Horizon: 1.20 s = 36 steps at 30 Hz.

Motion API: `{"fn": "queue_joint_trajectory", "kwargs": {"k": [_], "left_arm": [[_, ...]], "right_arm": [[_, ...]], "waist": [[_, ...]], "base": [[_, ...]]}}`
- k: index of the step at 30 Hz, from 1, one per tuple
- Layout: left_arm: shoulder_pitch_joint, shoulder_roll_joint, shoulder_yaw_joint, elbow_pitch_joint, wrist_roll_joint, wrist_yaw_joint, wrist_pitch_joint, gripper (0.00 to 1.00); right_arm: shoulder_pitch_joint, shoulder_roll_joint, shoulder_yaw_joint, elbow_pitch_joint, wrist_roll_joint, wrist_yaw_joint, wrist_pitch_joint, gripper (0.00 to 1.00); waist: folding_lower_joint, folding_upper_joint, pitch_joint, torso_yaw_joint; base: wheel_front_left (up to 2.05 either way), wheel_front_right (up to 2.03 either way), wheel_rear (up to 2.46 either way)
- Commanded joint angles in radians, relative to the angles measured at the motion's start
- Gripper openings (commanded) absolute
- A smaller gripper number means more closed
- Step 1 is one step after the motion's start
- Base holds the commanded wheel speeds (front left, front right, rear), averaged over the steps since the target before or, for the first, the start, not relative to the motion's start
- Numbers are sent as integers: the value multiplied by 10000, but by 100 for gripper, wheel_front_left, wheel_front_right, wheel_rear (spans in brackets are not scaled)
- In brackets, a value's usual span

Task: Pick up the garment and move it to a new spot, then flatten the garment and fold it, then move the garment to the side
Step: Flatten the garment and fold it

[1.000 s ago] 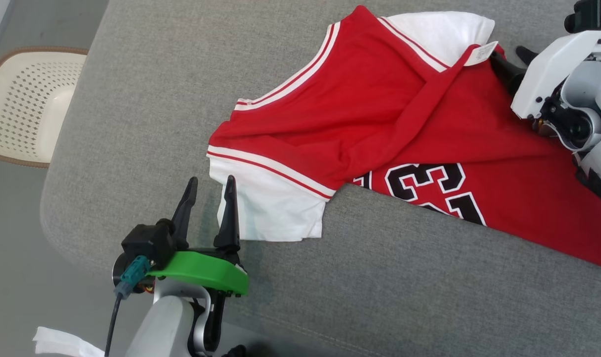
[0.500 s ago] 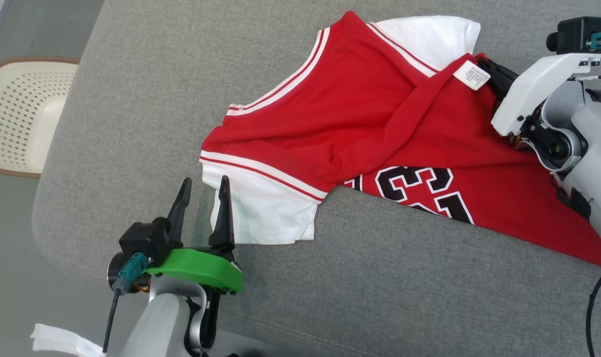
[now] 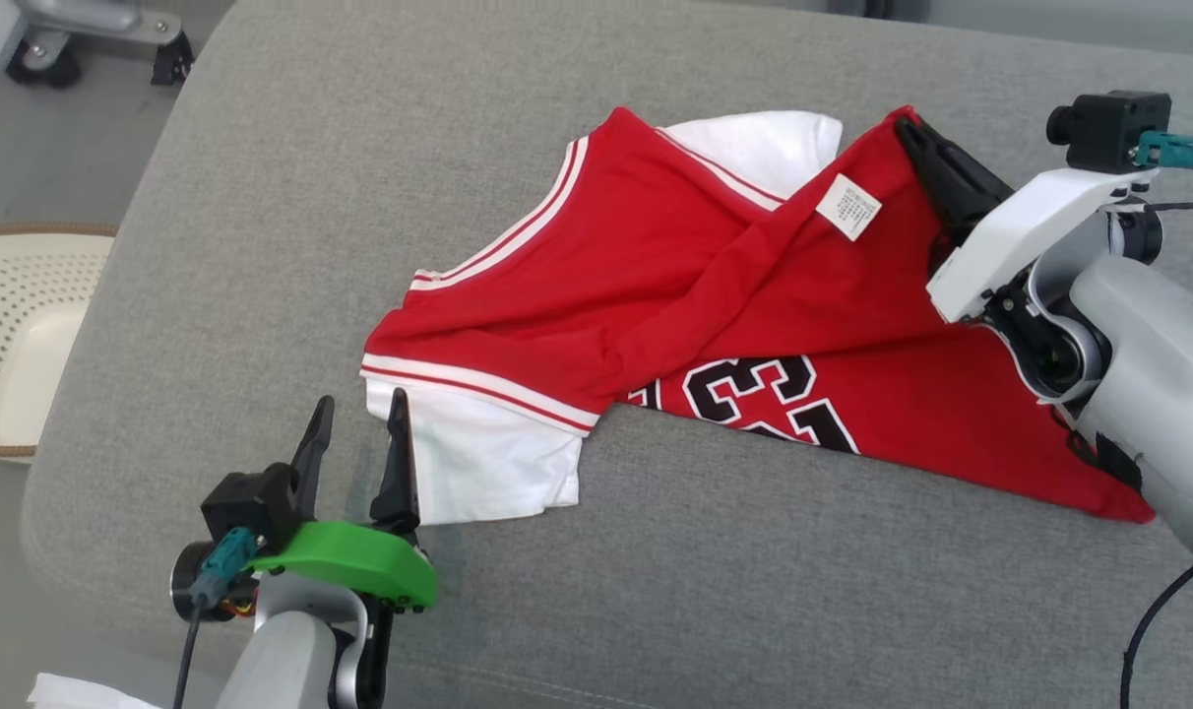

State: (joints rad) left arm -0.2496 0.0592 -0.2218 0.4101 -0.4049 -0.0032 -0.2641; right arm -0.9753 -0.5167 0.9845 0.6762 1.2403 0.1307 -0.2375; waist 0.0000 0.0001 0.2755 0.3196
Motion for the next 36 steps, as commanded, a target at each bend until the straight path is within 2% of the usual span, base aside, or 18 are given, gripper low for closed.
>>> {"fn": "queue_joint_trajectory", "kwargs": {"k": [1,6,14,18,22,29,30,31,32,36], "left_arm": [[180,172,150,84,72,-38,1,100],[449,460,530,227,-39,-6,1,100],[867,809,836,301,-165,66,32,100],[988,934,895,273,-237,112,122,100],[1009,983,889,216,-287,158,198,100],[1011,1015,794,144,-335,214,321,100],[1022,1016,787,157,-339,215,332,100],[1033,1017,775,171,-350,215,330,100],[1037,1015,765,177,-360,217,337,100],[1053,1049,737,206,-405,207,363,100]], "right_arm": [[312,-147,101,-345,165,-1,-96,0],[1005,-837,565,-2172,750,-1,178,0],[2295,-2944,1386,-5671,1651,-1,1599,0],[2867,-3832,1827,-6802,1870,-1,2370,0],[3428,-4188,2259,-7151,1968,-1,3122,0],[4346,-3948,2642,-6808,2037,-1,4305,0],[4441,-3887,2662,-6671,2052,-1,4404,11],[4557,-3799,2675,-6497,2075,-1,4499,82],[4590,-3703,2643,-6396,2040,-1,4501,100],[4492,-3453,2168,-6284,1894,-1,4069,100]], "waist": [[0,-1,-744,-729],[0,-1,-1147,-1383],[0,-1,-1395,-2296],[0,-1,-1405,-2587],[0,-1,-1362,-2739],[0,-1,-1310,-2823],[0,-1,-1312,-2826],[0,-1,-1315,-2825],[0,-1,-1319,-2821],[0,-1,-1368,-2783]], "base": [[0,0,0],[0,0,0],[0,0,0],[0,0,0],[0,0,0],[0,0,0],[0,0,0],[0,0,0],[0,0,0],[0,0,0]]}}
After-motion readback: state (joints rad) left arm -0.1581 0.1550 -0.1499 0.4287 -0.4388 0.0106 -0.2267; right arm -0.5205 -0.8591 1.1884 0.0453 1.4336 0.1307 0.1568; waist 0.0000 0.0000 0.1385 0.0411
